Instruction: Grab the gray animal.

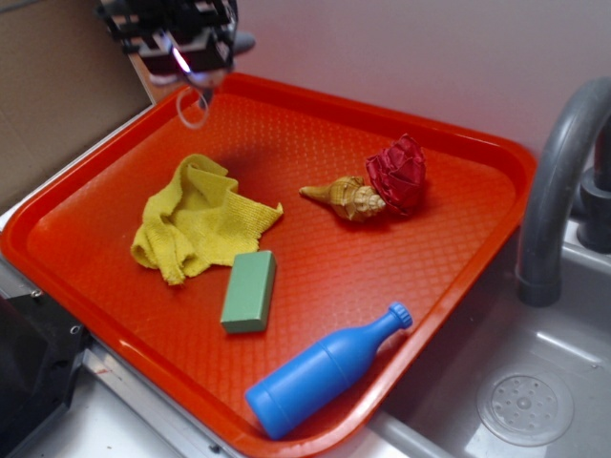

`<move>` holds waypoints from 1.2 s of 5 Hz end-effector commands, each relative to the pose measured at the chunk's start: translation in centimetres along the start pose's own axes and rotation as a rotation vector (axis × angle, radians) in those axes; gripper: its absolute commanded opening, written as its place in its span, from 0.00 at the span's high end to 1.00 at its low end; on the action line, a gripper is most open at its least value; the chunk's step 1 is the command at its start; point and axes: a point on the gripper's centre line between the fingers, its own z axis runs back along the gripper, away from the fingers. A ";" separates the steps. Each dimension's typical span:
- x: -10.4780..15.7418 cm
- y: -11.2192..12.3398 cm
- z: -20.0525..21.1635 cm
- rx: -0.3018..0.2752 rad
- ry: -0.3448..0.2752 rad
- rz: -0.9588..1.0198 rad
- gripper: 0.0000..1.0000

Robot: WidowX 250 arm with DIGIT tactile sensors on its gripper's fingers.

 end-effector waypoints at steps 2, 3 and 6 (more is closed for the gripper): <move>-2.5 -2.8 8.4 -0.160 0.093 -0.312 1.00; -3.1 -3.1 10.6 -0.152 0.107 -0.410 1.00; -1.7 -3.3 13.7 -0.055 0.051 -0.401 1.00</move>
